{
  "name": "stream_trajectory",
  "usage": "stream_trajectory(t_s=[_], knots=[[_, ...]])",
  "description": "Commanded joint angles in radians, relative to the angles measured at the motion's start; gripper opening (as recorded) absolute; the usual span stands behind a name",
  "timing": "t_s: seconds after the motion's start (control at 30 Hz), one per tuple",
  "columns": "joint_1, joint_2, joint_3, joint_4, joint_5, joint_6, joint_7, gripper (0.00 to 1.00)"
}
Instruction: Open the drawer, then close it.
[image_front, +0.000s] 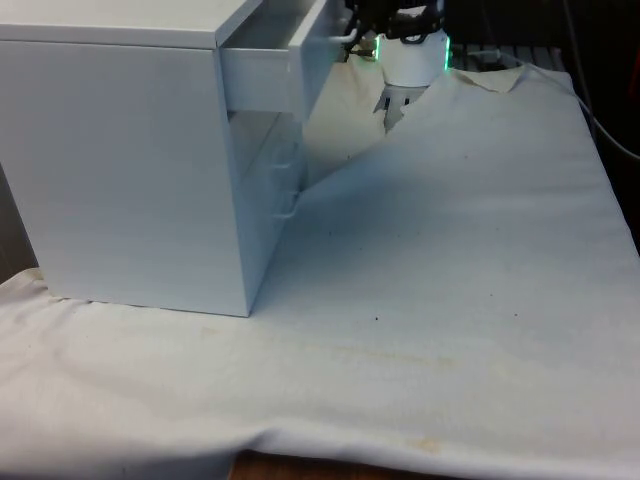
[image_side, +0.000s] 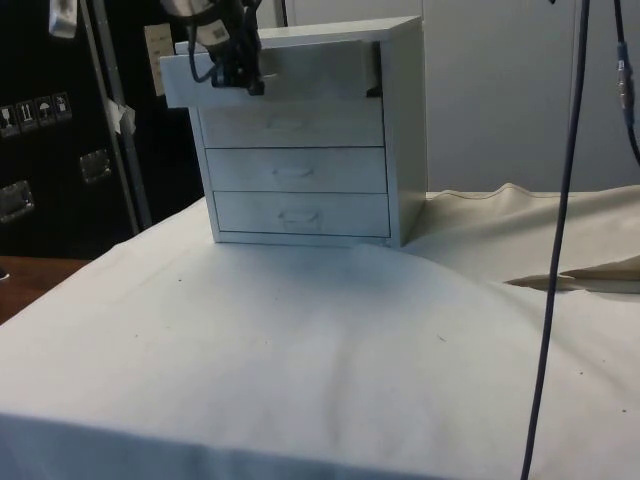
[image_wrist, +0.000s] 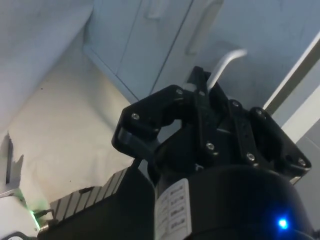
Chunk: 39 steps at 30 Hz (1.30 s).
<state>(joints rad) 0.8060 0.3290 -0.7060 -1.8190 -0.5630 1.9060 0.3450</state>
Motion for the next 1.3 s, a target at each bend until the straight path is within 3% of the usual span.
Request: stream_trajectory(t_s=[0.0,0.27,0.3,0.33,0.53,0.57,0.6,0.93,1.13,1.2,1.27], knots=[[0.004,0.013,0.007,0.014,-0.001,-0.014,0.006,0.00],[0.009,0.053,0.043,0.051,0.001,-0.049,0.044,0.00],[0.003,0.046,0.040,0.039,0.000,-0.040,0.043,0.00],[0.009,0.057,0.047,0.054,0.001,-0.052,0.048,0.00],[0.014,0.084,0.065,0.077,0.004,-0.073,0.072,0.00],[0.008,0.078,0.061,0.066,0.000,-0.064,0.073,0.00],[0.015,0.087,0.068,0.079,0.004,-0.075,0.077,0.00],[0.013,0.104,0.103,0.088,0.000,-0.088,0.129,0.00],[0.020,0.123,0.127,0.107,0.002,-0.115,0.164,0.00],[0.016,0.119,0.128,0.101,0.000,-0.103,0.165,0.00],[0.022,0.132,0.138,0.119,0.000,-0.127,0.176,0.00]])
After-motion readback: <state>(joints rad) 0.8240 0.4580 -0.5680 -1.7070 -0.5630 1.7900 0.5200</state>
